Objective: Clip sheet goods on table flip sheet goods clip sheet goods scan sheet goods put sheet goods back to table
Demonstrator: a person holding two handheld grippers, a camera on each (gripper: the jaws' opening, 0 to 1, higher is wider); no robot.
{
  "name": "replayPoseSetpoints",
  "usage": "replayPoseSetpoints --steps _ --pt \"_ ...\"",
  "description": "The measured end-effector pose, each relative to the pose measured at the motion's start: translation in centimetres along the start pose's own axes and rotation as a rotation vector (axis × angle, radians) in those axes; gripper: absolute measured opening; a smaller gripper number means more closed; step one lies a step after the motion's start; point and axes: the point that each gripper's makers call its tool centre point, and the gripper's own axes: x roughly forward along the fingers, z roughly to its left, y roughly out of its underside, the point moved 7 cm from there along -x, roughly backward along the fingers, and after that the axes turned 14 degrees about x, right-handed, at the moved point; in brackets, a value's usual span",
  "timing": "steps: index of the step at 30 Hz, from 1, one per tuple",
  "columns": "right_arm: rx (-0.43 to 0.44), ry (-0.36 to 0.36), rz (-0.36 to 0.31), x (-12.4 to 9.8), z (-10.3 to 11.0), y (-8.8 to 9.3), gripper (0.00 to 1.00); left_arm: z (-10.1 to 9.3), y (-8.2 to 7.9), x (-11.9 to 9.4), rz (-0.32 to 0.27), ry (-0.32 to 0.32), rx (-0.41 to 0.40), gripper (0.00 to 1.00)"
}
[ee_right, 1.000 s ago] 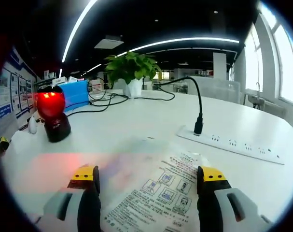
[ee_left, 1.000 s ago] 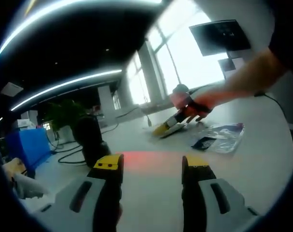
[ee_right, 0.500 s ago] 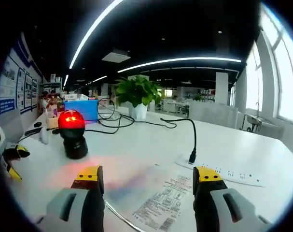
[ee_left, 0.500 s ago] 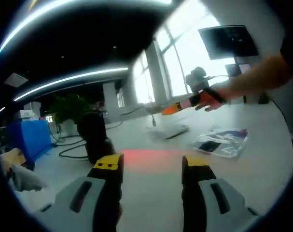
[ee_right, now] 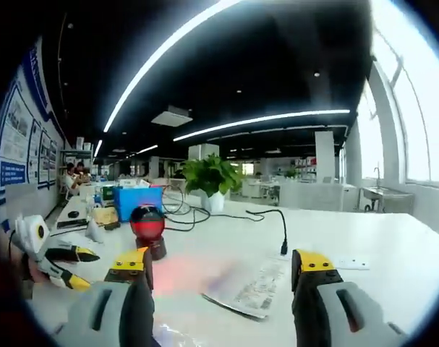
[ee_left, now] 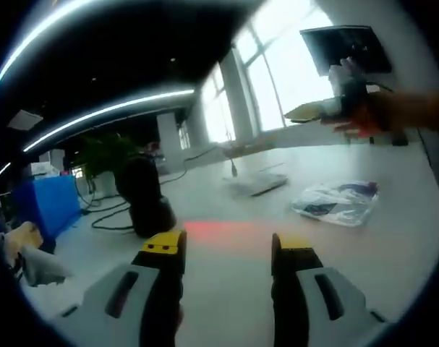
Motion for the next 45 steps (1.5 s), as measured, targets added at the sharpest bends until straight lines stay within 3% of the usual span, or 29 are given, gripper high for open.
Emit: replayPoseSetpoints --steps 3,5,8,10,13,17,20,23,24,27,33,36,41,45 --pt "0.05 0.033 -0.029 -2.1 -1.0 1.2 0.72 0.7 0.2 -0.1 -0.013 -0.021 -0.039 0.4" --pt "0.04 0.033 -0.04 -3.4 -1.2 1.8 0.7 0.6 0.1 0.0 -0.022 -0.013 -0.041 0.4" --pt "0.023 0.028 -0.129 -5.5 -1.2 1.9 0.7 0.2 -0.4 -0.2 -0.048 0.001 -0.025 0.4" --pt "0.02 0.044 -0.146 -6.8 -1.4 2.5 0.7 0.3 -0.8 -0.5 -0.085 0.001 -0.038 0.42" --pt "-0.012 0.044 -0.181 -9.2 -1.3 3.4 0.7 1.0 -1.1 -1.0 -0.14 -0.023 -0.117 0.42" --pt "-0.114 0.086 -0.155 -11.3 -1.9 4.2 0.71 1.4 -0.5 -0.8 -0.117 -0.029 -0.157 0.42" --pt "-0.089 0.11 -0.122 -12.1 -3.2 5.5 0.7 0.6 -0.8 -0.7 -0.12 0.007 -0.125 0.41" --pt "-0.032 0.12 -0.163 -13.1 -3.7 5.8 0.69 0.3 -1.0 -0.7 -0.121 0.019 -0.094 0.41" --pt "-0.05 0.127 -0.169 -13.4 -3.7 5.6 0.69 0.3 -1.0 -0.7 -0.121 0.018 -0.093 0.41" --pt "0.008 0.109 -0.223 -13.6 -3.3 5.0 0.68 0.8 -0.8 -0.9 -0.131 -0.001 -0.123 0.41" --pt "-0.121 0.126 -0.181 -13.4 -2.3 5.7 0.67 1.2 -0.5 -0.9 -0.132 -0.008 -0.141 0.41" --pt "-0.129 0.122 -0.185 -13.5 -2.1 5.6 0.67 1.1 -0.6 -0.8 -0.13 0.001 -0.129 0.41" --pt "-0.057 0.126 -0.223 -14.0 -2.9 5.0 0.64 1.3 -0.4 -0.8 -0.128 -0.003 -0.147 0.4" --pt "-0.068 0.127 -0.22 -13.9 -2.8 5.1 0.63 1.3 -0.4 -0.8 -0.122 -0.01 -0.141 0.4"
